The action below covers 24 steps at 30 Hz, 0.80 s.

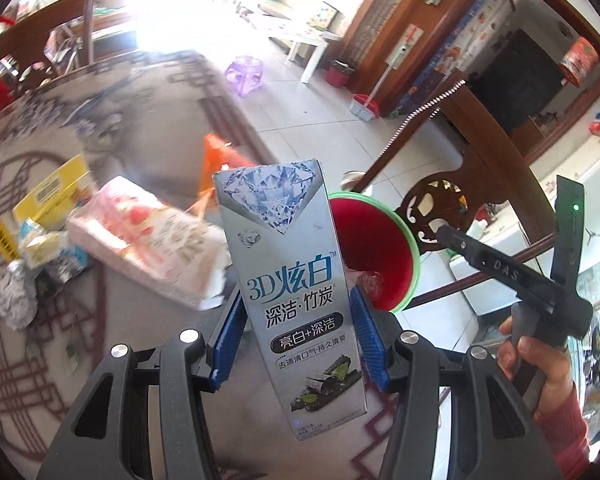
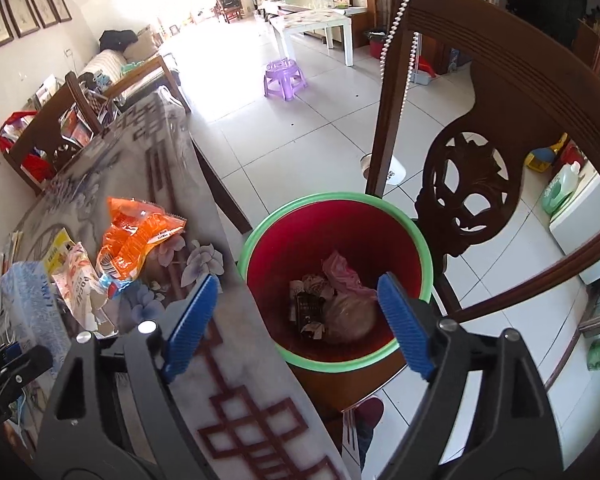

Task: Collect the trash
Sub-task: 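Open the left tool over the bin while the right tool drops the bottle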

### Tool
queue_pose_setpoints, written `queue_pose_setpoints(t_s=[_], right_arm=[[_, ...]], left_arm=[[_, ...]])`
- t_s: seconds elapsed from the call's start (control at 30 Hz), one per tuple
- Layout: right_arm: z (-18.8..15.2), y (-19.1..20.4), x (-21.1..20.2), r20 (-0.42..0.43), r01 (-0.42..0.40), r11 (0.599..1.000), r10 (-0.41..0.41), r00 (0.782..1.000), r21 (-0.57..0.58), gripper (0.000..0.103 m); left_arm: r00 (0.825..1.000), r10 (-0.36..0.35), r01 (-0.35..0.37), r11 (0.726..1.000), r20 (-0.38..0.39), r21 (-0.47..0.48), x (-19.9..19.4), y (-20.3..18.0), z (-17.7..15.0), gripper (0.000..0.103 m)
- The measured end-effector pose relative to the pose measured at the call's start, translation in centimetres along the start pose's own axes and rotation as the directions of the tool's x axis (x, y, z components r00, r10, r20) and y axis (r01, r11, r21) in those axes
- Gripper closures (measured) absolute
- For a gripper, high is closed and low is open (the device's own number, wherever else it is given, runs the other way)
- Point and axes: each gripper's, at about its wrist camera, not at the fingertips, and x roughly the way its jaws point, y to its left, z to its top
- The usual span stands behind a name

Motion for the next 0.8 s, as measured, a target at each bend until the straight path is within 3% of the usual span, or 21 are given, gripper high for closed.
queue_pose_setpoints(t_s=[0.2, 0.6, 0.63, 0.7, 0.8], right_arm=[[-1.9, -3.1, -1.9, 0.015, 0.039, 0.993, -0.041, 0.999, 0.107, 0.016], [-4.5, -9.1, -2.2, -0.048, 0.146, 0.964, -0.139, 0.989, 0.223, 0.016], [-4.4, -9.2, -2.2, -0.045, 0.148, 0.963, -0.141, 0.989, 0.225, 0.016], [-4.1, -9.2, -2.5, -0.031, 0.151, 0.964, -0.148, 0.989, 0.22, 0.016], [-3.8, -8.8, -2.7, -0.015, 0.159, 0.966, -0.159, 0.987, 0.202, 0.016]], left_arm=[[0.999, -0.038, 0.04, 0.996, -0.024, 0.086, 3.3, -3.5, 1.9, 0.054], [0.995, -0.098, 0.102, 0.975, -0.026, 0.199, 8.1, -10.7, 5.8, 0.049], [0.994, -0.105, 0.107, 0.972, -0.021, 0.21, 8.2, -11.2, 6.1, 0.047], [0.995, -0.103, 0.102, 0.968, -0.006, 0.228, 8.0, -12.0, 6.6, 0.029], [0.994, -0.112, 0.105, 0.965, 0.017, 0.24, 7.1, -12.1, 6.5, 0.027]])
